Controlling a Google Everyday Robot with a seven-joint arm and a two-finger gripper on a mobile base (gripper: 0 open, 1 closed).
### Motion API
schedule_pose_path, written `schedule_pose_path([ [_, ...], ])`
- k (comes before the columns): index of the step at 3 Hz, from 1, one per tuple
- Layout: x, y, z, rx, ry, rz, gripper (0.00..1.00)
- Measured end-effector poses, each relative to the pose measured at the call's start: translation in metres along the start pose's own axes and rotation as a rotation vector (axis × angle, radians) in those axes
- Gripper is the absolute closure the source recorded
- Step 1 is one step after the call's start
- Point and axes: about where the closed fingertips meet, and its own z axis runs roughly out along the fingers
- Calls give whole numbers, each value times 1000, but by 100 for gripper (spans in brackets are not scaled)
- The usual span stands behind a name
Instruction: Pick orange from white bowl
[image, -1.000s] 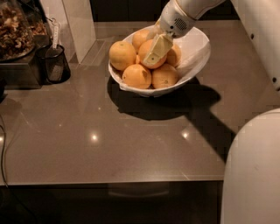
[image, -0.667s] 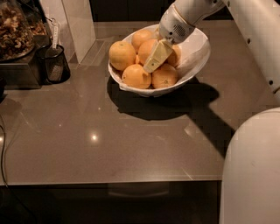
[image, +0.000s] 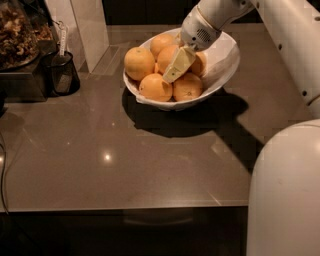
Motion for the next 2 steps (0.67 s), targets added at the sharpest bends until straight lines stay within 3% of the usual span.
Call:
schedule_pose_path([
  [1, -3, 2, -2, 18, -9, -21, 78],
  [2, -11, 10, -23, 77, -56, -69, 99],
])
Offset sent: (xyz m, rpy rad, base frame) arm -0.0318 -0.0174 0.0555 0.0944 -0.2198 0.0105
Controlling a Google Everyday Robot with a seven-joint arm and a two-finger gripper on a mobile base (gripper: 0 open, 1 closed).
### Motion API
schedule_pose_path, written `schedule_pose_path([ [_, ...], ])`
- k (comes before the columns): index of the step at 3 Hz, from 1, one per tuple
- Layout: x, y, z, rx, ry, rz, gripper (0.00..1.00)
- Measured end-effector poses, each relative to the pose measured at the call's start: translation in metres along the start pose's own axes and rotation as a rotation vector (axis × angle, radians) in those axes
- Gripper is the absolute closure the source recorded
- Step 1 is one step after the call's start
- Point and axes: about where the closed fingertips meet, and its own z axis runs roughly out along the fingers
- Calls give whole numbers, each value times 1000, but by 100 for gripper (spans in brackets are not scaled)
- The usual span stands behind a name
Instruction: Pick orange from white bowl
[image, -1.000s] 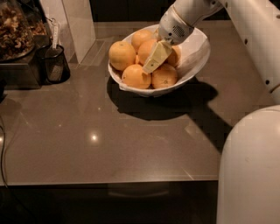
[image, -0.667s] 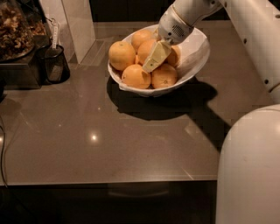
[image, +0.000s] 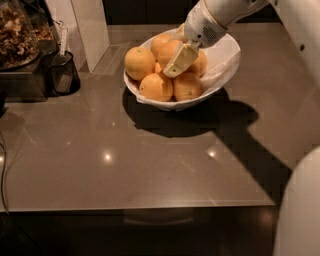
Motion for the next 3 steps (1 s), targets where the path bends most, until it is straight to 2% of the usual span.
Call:
schedule_pose_path([
  [1, -14, 17, -35, 66, -96, -81, 100],
  [2, -10, 43, -65, 120, -206, -113, 100],
  [3, 7, 89, -93, 196, -320, -89, 100],
])
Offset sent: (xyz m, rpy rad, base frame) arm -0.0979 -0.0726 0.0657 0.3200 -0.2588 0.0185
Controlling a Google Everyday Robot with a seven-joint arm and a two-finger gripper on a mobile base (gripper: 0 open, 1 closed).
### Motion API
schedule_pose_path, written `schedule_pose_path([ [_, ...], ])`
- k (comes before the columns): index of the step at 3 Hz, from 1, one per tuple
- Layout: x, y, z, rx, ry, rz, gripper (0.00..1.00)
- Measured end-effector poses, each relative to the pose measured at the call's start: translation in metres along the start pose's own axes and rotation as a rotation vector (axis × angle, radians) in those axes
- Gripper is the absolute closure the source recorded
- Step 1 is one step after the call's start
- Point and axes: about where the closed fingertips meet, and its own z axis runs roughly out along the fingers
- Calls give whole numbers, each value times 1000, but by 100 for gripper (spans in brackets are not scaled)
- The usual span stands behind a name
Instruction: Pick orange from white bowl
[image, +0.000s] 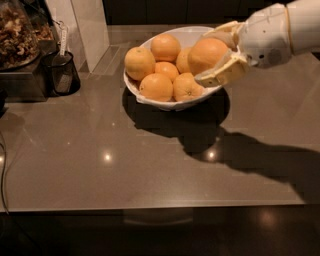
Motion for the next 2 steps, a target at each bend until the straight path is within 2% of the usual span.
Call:
schedule_pose_path([
  [1, 8, 19, -19, 34, -38, 24, 100],
  [2, 11, 20, -23, 40, -37, 30, 100],
])
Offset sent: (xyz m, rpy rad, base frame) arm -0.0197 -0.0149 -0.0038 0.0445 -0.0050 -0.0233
